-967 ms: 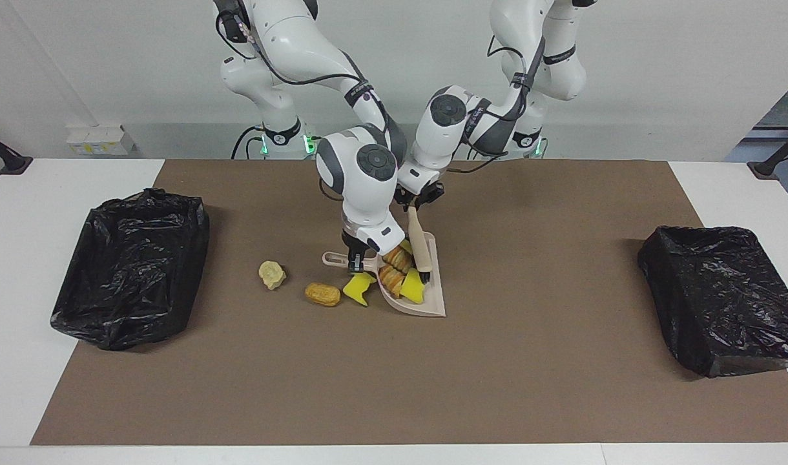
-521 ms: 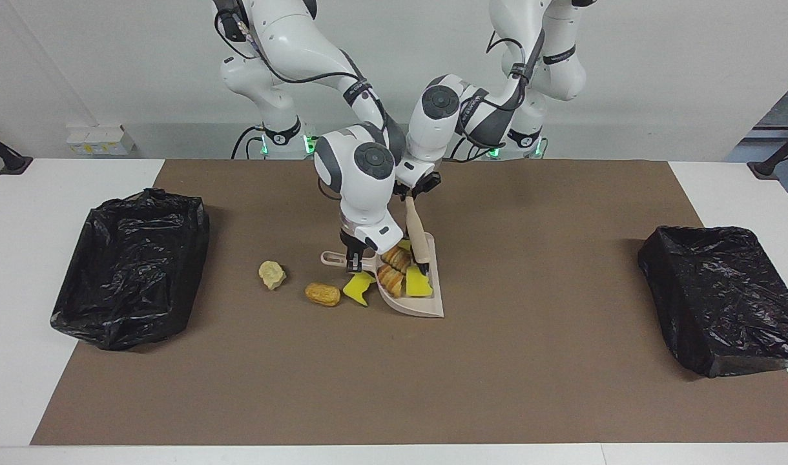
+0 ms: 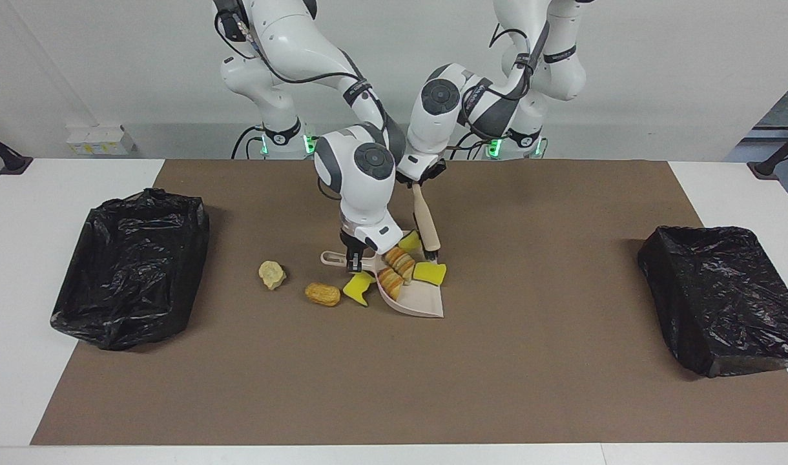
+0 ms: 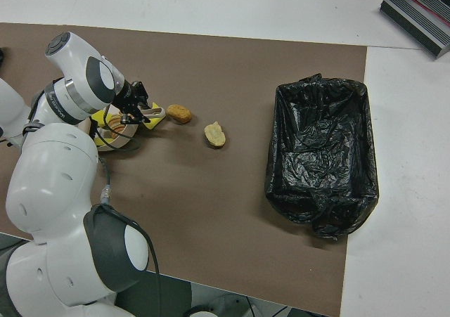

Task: Sweep and dump trash in bin

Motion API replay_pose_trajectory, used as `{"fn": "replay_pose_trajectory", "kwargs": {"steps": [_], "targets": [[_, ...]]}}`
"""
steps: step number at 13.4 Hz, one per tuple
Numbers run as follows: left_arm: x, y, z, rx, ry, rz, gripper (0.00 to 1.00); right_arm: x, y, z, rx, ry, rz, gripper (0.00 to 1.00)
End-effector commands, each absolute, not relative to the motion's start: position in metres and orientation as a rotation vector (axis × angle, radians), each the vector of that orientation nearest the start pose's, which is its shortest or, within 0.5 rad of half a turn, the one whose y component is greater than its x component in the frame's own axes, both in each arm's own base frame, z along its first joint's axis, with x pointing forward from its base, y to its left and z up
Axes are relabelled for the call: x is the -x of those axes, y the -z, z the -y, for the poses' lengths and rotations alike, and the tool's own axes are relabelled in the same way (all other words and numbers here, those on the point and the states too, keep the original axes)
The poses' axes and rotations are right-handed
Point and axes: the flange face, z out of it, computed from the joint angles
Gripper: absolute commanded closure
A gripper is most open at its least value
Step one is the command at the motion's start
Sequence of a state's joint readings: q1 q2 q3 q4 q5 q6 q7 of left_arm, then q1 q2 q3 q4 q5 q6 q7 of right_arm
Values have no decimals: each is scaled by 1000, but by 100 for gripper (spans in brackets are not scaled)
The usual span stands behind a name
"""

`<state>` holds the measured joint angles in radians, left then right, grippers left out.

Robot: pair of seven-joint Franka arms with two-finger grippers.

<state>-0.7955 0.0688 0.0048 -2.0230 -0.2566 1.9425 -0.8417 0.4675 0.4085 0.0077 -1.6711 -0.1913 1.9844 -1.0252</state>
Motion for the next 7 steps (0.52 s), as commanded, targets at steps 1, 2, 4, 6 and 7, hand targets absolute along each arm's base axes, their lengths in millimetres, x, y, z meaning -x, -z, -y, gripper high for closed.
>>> {"fn": "replay_pose_trajectory", "kwargs": {"steps": [1,2,4,6,7], "targets": [[-367,-441,394,3187,-399,300,100,-587,-359,-281,-2080,227,-2151,100],[-365,-449,392,3193,-395,297,100,-588,-359,-278,-2084,228,-2148,100],[-356,-458,385,3166,-435,281,100,-589,-358,-273,-2067,250,-2170,100],[-340,-456,377,3101,-503,286,100,-591,-363,-266,-2060,249,-2178,100],[-332,-452,373,3096,-506,283,100,-598,-364,-253,-2054,243,-2191,100]]}}
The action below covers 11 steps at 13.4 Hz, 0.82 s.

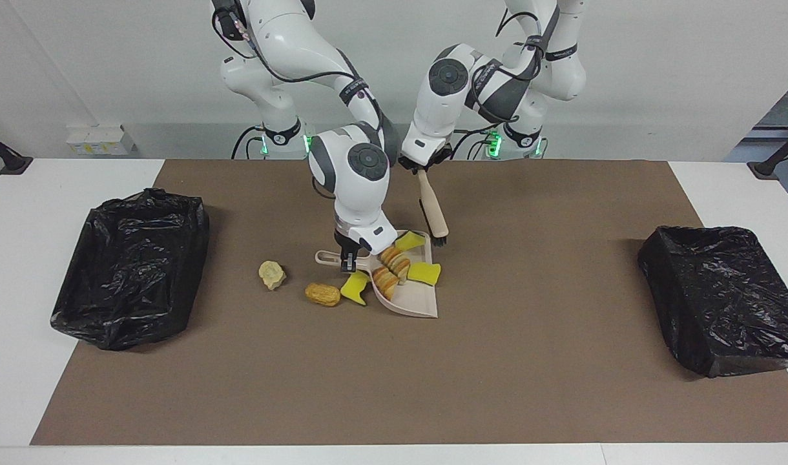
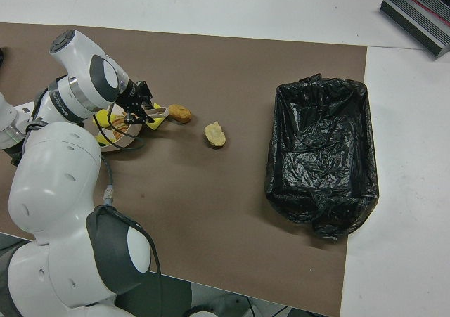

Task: Sweep and dump trash in bin

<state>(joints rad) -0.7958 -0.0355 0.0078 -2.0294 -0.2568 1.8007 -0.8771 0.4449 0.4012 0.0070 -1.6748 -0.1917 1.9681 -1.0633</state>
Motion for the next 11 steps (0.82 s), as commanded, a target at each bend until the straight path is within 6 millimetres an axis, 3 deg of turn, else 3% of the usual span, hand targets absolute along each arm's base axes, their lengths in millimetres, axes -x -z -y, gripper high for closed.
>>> {"fn": "replay_pose_trajectory", "kwargs": {"steps": [1,4,6,9,11], "targets": [[-322,-447,368,3087,-508,289,100,-601,-364,-247,-2043,229,-2207,100],[-259,-428,359,3099,-457,250,100,-606,-377,-250,-1951,136,-2291,100],[-208,-409,375,3128,-388,237,100,-606,-395,-246,-1940,78,-2338,100],[-162,-402,403,3149,-350,188,100,-610,-414,-227,-1975,3,-2368,100],[-140,-380,411,3172,-313,185,100,-619,-425,-195,-2027,-39,-2377,100]]}}
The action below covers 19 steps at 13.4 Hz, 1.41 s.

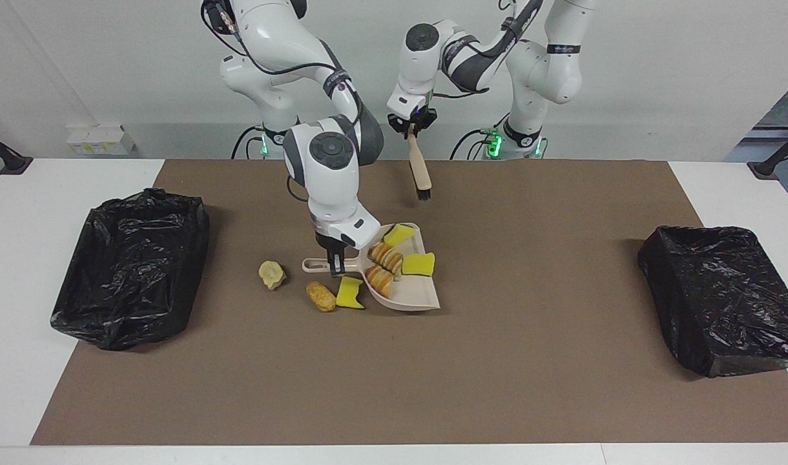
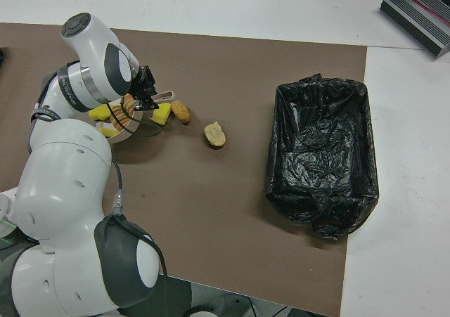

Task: Sweep and dump trash in bin
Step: 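Carry the loaded dustpan to the bin nearest the right gripper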

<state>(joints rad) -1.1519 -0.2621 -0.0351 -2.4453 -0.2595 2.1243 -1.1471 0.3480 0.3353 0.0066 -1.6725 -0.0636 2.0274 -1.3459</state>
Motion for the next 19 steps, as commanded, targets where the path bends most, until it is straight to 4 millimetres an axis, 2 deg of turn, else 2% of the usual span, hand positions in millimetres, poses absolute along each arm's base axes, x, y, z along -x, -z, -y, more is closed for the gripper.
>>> {"fn": "replay_pose_trajectory", "kwargs": {"steps": [1,3,6,8,10,11,12,14,15,16,17,18,19], "targets": [[-137,-373,410,3181,-302,185,100,-621,-431,-182,-2032,-59,-2393,100],[-139,-362,412,3170,-303,184,100,-626,-442,-145,-2062,-38,-2386,100],[-146,-333,419,3164,-285,192,100,-635,-454,-73,-2134,-17,-2342,100],[-149,-328,419,3162,-285,173,100,-643,-468,-29,-2142,-8,-2337,100],[-155,-325,417,3159,-290,139,84,-643,-470,21,-2175,4,-2326,100],[-163,-324,415,3156,-293,148,70,-642,-474,47,-2162,-2,-2334,100],[-177,-325,412,3160,-295,159,51,-640,-477,77,-2157,-5,-2331,100],[-193,-333,402,3126,-339,165,43,-632,-486,130,-2146,10,-2328,100],[-204,-341,398,3104,-375,140,33,-627,-490,154,-2126,18,-2342,100],[-216,-349,394,3090,-403,140,17,-621,-492,180,-2115,13,-2348,100],[-227,-360,393,3092,-412,166,6,-611,-492,211,-2128,29,-2330,100],[-236,-372,396,3112,-399,187,0,-601,-495,237,-2135,82,-2295,100],[-241,-383,403,3134,-375,184,0,-593,-500,265,-2127,138,-2250,100]]}}
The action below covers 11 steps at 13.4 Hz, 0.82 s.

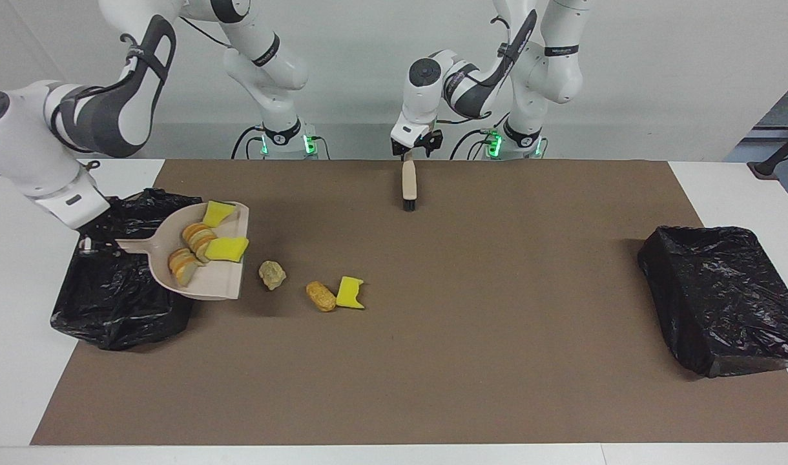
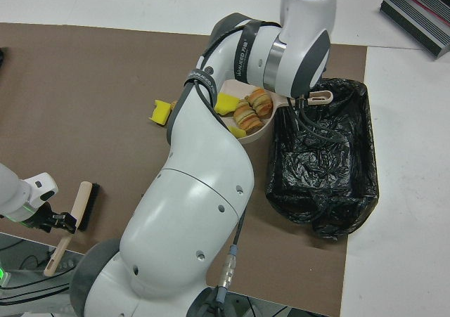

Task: Sweep and dump trash in bin
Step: 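Tip the dustpan into the bin while the left gripper withdraws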

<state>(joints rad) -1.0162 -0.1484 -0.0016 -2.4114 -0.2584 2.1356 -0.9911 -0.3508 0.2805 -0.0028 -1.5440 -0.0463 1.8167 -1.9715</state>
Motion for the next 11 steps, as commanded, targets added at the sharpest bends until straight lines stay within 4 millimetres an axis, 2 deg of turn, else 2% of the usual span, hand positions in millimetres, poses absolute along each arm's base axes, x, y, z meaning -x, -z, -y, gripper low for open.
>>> {"fn": "replay_pose_trajectory", "kwargs": {"steps": [1,2,3,4,6,9,11], "targets": [[-252,-398,406,3166,-351,198,0,-584,-505,290,-2120,186,-2215,100],[-273,-411,401,3194,-325,253,0,-580,-509,305,-2087,209,-2194,100],[-298,-414,390,3206,-306,311,0,-574,-513,326,-2076,234,-2145,100],[-317,-411,378,3219,-285,285,0,-569,-516,342,-2056,279,-2103,100],[-360,-402,339,3201,-228,210,0,-569,-522,350,-1997,372,-2046,100],[-428,-388,258,3200,-199,93,0,-576,-525,347,-1969,502,-1888,100],[-465,-385,204,3182,-168,20,0,-590,-519,317,-1924,576,-1863,100]]}}
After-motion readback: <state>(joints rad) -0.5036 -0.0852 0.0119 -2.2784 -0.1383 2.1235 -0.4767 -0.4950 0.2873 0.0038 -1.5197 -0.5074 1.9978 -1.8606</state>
